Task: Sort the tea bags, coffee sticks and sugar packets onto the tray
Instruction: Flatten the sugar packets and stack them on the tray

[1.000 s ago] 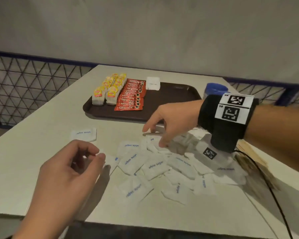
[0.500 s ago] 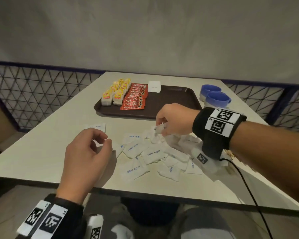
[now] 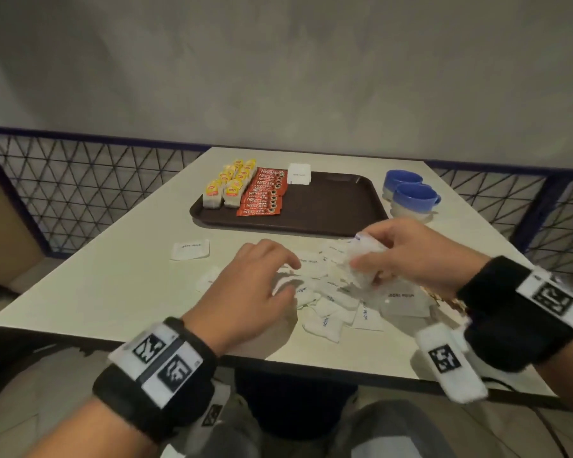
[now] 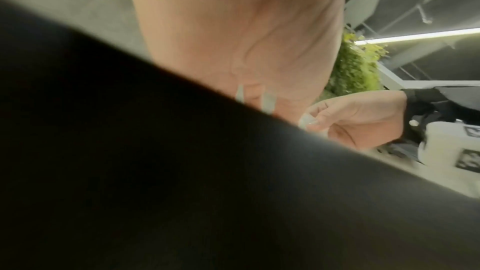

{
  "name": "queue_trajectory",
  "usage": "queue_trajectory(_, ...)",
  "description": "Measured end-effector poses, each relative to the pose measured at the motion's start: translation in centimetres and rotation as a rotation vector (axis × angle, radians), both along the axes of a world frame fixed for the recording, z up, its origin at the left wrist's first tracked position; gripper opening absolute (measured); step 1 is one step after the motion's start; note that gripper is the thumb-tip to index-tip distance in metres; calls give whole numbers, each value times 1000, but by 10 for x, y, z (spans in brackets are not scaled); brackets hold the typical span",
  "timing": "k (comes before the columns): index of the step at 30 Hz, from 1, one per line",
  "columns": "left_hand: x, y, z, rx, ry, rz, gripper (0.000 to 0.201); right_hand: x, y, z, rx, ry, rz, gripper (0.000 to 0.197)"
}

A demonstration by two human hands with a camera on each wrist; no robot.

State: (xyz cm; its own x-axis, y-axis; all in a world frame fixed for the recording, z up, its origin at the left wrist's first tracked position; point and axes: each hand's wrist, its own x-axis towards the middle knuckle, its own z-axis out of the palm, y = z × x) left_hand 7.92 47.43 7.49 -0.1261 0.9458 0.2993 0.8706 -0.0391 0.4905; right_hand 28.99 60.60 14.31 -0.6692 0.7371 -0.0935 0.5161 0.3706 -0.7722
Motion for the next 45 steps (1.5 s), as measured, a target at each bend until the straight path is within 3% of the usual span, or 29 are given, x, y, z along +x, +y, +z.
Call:
queue_trajectory(3, 10, 22, 26, -54, -254, 57, 22, 13, -21, -16, -143, 62, 33, 9)
queue_trajectory(4, 11, 31, 32, -50, -263, 62, 26, 15, -26, -23, -163, 86, 41, 8)
queue_trajectory(6, 14, 45, 42, -108, -188, 45, 32, 18, -36, -37, -201, 157, 31, 5)
queue_trajectory(10, 16, 60, 54, -384, 22, -8, 38, 17, -47, -63, -285, 343, -80, 42)
queue_trajectory(12, 16, 63, 57, -475, 142, -17, 43, 19, -50, -69, -396, 526, -144, 51)
queue_trajectory(17, 14, 69, 54, -556, 323, -31, 48, 25, -49, -74, -466, 745, -219, 45)
queue_trajectory(22, 11, 75, 51, -501, 335, -25, 46, 29, -47, -80, -352, 780, -309, 15)
queue_trajectory(31, -3, 70, 43, -405, 329, 61, 19, 28, -44, -89, -300, 753, -212, 23)
queue_trajectory(35, -1, 59, 39, -292, 359, 66, 20, 28, -47, -88, -305, 707, -159, 33)
queue_trajectory(37, 6, 49, 37, -194, 274, 60, 19, 28, -47, -88, -304, 750, -157, 36)
queue_trajectory(40, 17, 27, 39, -50, -10, 70, 23, 30, -46, -88, -322, 831, -166, 41)
queue_trajectory(43, 28, 10, 33, -110, -436, 21, 20, 28, -45, -92, -358, 885, -151, 38)
queue_trajectory(45, 34, 3, 26, -177, -578, 5, 24, 28, -43, -95, -317, 881, -164, 33)
